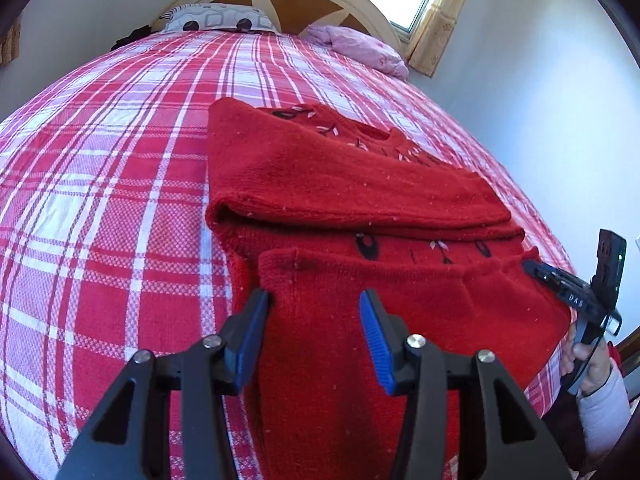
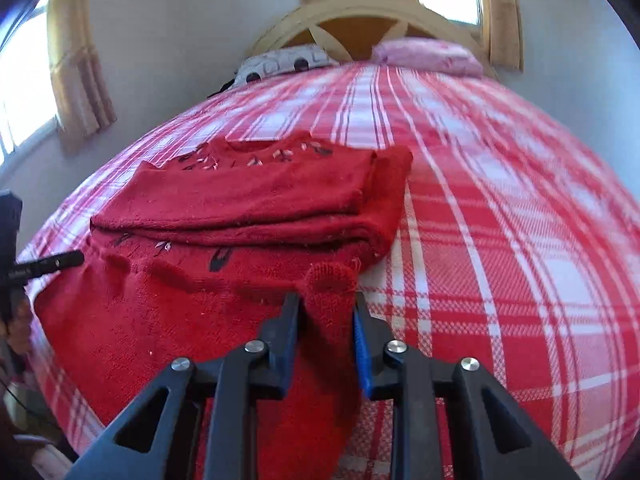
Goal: Fold small clothes
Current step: 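Grasp the hem edge with the right gripper and lift it toward the collar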
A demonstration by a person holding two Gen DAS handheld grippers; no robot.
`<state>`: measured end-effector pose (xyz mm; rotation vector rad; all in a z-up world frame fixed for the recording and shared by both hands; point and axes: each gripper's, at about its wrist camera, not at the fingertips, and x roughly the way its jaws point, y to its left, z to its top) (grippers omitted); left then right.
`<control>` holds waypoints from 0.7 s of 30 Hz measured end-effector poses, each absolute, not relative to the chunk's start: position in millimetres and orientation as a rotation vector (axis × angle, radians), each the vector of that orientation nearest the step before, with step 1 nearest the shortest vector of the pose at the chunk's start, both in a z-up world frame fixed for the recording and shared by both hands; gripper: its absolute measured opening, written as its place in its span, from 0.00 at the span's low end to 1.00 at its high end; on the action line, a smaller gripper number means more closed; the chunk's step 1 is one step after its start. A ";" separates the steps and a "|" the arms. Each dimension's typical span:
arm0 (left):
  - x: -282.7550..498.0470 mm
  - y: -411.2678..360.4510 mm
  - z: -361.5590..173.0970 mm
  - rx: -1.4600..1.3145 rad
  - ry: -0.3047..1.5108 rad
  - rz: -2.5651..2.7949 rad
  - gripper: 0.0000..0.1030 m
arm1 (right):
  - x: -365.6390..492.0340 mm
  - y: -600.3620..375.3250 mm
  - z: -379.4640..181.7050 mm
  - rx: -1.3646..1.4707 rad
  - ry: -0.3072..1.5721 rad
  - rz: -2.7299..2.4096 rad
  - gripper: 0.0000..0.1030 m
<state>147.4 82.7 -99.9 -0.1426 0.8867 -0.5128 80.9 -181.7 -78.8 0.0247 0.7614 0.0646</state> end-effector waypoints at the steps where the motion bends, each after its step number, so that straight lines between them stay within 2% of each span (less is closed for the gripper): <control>1: 147.2 82.1 -100.0 -0.141 0.882 -0.515 0.47 | 77.4 -178.4 -76.0 0.005 0.744 0.066 0.15; 6: 149.5 83.5 -100.7 -0.154 0.865 -0.530 0.43 | 56.9 -167.2 -59.1 -0.033 0.659 0.121 0.14; 12: 158.4 82.9 -103.4 -0.168 0.877 -0.543 0.43 | 68.0 -174.4 -74.7 0.056 0.733 0.183 0.14; 17: 163.1 79.6 -102.3 -0.194 0.900 -0.564 0.63 | 78.4 -189.4 -85.3 0.185 0.779 0.215 0.15; 21: 159.9 70.1 -101.2 -0.113 0.900 -0.553 0.60 | 79.0 -191.2 -86.5 0.218 0.800 0.245 0.16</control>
